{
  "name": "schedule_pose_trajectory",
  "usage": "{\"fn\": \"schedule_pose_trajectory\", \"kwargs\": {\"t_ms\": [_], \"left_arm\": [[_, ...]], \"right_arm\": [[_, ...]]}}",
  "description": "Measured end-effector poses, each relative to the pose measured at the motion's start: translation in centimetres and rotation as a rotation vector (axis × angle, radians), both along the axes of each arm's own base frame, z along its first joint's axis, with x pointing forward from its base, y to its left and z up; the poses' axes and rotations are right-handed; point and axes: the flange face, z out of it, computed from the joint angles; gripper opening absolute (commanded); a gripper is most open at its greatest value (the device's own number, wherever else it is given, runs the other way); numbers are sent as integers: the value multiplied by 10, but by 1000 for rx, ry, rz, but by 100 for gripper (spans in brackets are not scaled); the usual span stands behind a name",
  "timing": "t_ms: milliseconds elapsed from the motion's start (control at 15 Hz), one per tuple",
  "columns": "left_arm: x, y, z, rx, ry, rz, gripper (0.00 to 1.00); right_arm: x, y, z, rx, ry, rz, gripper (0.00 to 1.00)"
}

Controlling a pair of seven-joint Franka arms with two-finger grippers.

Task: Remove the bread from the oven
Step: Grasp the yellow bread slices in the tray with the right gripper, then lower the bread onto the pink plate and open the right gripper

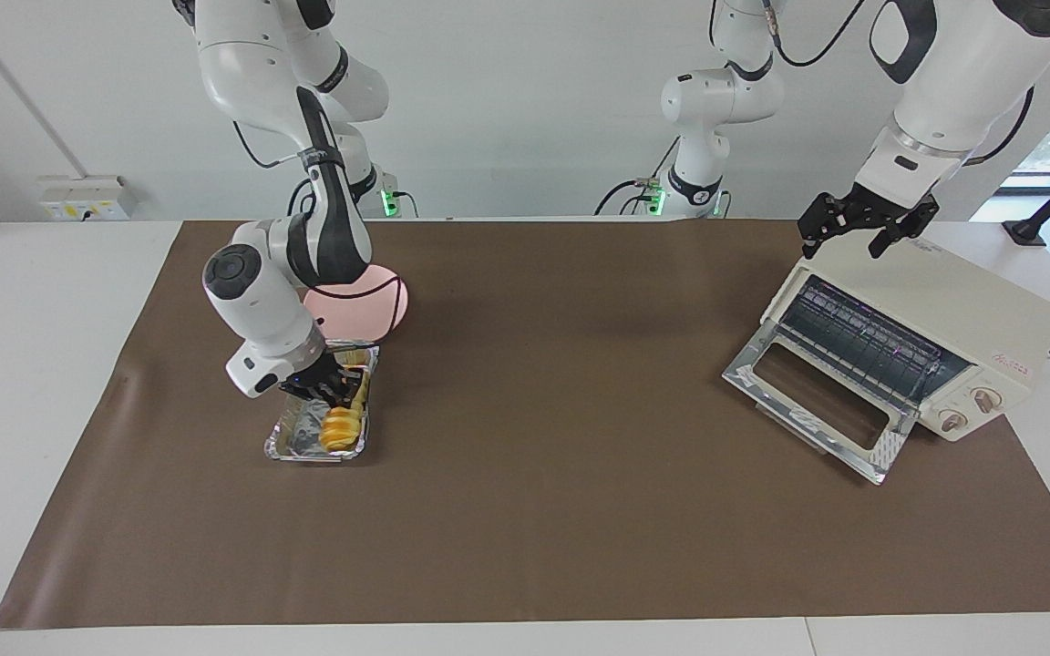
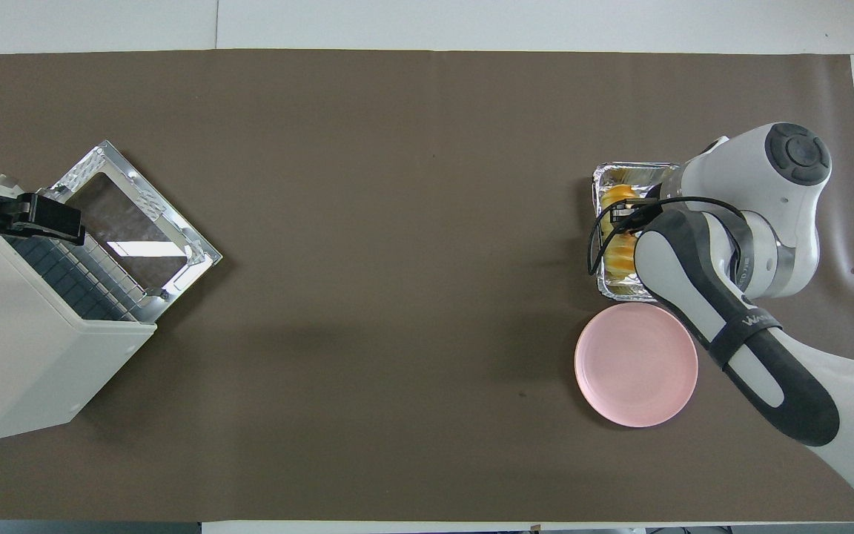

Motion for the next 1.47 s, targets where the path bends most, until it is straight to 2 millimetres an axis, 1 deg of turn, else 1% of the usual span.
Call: {"fn": "schedule_pose_trajectory", "kwargs": {"t_ms": [133, 267, 333, 400, 533, 667, 800, 867, 933, 1000, 1067, 1200, 1333, 1467], "left_arm": [[0, 0, 0, 0, 0, 0, 100], [0, 0, 0, 0, 0, 0, 100], [0, 0, 0, 0, 0, 0, 100], [0, 0, 0, 0, 0, 0, 100], [0, 0, 0, 0, 0, 0, 100], [0, 0, 0, 0, 0, 0, 100], [0, 0, 0, 0, 0, 0, 100], [0, 0, 0, 0, 0, 0, 100], [0, 0, 0, 0, 0, 0, 100], [0, 0, 0, 0, 0, 0, 100], [0, 0, 0, 0, 0, 0, 100], [0, 0, 0, 0, 0, 0, 100], [0, 0, 0, 0, 0, 0, 100], [0, 0, 0, 0, 0, 0, 100]], "right_arm": [[1, 0, 3, 0, 4, 1, 0], [4, 1, 17, 1, 19, 6, 0], [6, 1, 28, 1, 25, 9, 0], [6, 1, 44, 1, 32, 12, 0], [2, 0, 83, -2, 39, 18, 0], [-14, -3, 121, -10, 61, 22, 0], [-38, -3, 154, -19, 102, 32, 0], [-51, -3, 165, -24, 115, 36, 0], [-66, -2, 172, -30, 124, 39, 0], [-83, -1, 171, -37, 140, 42, 0], [-100, 0, 163, -45, 160, 45, 0], [-133, 2, 134, -60, 178, 48, 0], [-160, 10, 103, -74, 180, 65, 0], [-174, 16, 80, -82, 161, 79, 0]]}}
